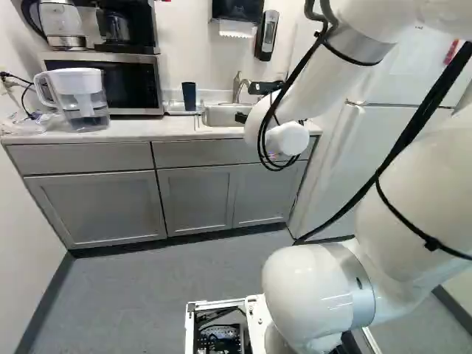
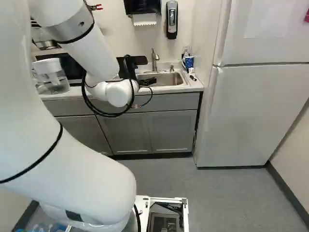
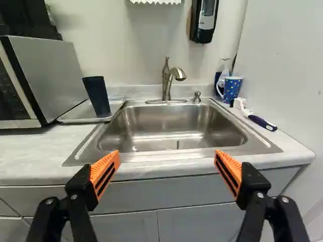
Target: Rinse the cup and place it in the tray
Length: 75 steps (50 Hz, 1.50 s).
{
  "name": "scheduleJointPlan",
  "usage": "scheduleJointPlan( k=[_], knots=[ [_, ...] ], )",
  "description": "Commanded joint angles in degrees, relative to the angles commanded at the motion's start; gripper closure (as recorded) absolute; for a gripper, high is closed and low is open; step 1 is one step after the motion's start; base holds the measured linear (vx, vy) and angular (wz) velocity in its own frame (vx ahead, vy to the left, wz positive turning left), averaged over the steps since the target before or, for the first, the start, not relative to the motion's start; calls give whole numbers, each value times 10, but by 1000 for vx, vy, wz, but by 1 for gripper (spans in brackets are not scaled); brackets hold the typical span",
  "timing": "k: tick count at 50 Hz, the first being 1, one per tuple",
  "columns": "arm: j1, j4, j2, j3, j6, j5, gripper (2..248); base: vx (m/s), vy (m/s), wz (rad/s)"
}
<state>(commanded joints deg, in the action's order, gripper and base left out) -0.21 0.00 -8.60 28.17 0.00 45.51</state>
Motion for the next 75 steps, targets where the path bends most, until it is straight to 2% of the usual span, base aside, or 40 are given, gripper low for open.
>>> scheduleJointPlan(
  k=[42, 75],
  knots=[
    [0, 0, 1, 55, 0, -21, 3, 0, 0, 0],
    [0, 0, 8, 102, 0, -67, 3, 0, 0, 0]
  ],
)
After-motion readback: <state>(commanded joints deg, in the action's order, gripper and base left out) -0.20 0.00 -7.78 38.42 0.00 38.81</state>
